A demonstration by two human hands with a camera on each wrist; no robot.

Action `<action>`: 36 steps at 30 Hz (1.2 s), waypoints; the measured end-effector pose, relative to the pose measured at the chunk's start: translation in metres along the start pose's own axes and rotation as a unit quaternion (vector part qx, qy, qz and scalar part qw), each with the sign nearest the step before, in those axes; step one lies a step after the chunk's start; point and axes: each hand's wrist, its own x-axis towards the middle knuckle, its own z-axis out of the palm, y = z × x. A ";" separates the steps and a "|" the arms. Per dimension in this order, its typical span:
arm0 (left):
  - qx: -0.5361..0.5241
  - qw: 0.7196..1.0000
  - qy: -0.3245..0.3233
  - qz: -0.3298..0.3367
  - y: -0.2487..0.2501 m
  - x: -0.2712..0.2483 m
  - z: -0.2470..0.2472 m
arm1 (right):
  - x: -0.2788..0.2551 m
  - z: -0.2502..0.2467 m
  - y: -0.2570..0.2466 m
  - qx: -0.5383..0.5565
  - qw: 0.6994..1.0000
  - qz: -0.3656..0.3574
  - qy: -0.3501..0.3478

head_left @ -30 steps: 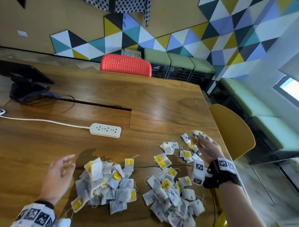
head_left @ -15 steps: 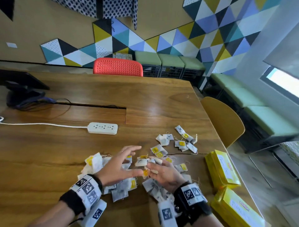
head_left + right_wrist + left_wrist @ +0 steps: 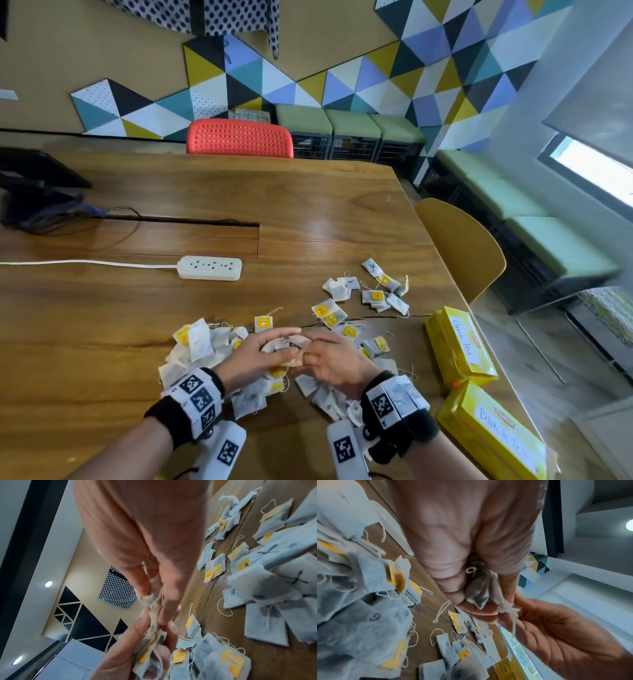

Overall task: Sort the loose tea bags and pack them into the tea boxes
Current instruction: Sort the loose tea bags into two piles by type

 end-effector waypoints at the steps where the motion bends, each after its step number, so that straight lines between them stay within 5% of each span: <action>1: -0.009 1.000 0.002 -0.003 -0.001 0.000 0.001 | 0.000 -0.001 0.000 -0.008 1.000 0.002 0.011; 10: -0.051 0.996 0.053 -0.041 -0.007 -0.004 -0.003 | -0.015 -0.010 0.003 -0.072 0.992 -0.052 0.091; 16: -0.044 0.998 0.043 -0.026 -0.010 -0.010 -0.002 | -0.024 -0.008 0.006 0.031 0.996 -0.014 0.081; 26: -0.060 0.996 0.071 -0.014 -0.003 -0.016 0.001 | -0.023 -0.007 0.013 0.020 0.993 -0.019 0.112; 32: -0.056 0.995 0.084 0.007 0.006 -0.021 -0.006 | -0.020 -0.012 0.009 0.261 0.958 0.010 0.116; 36: -0.085 0.992 0.094 0.002 0.005 -0.021 -0.010 | -0.018 -0.018 0.004 0.356 0.933 0.007 0.055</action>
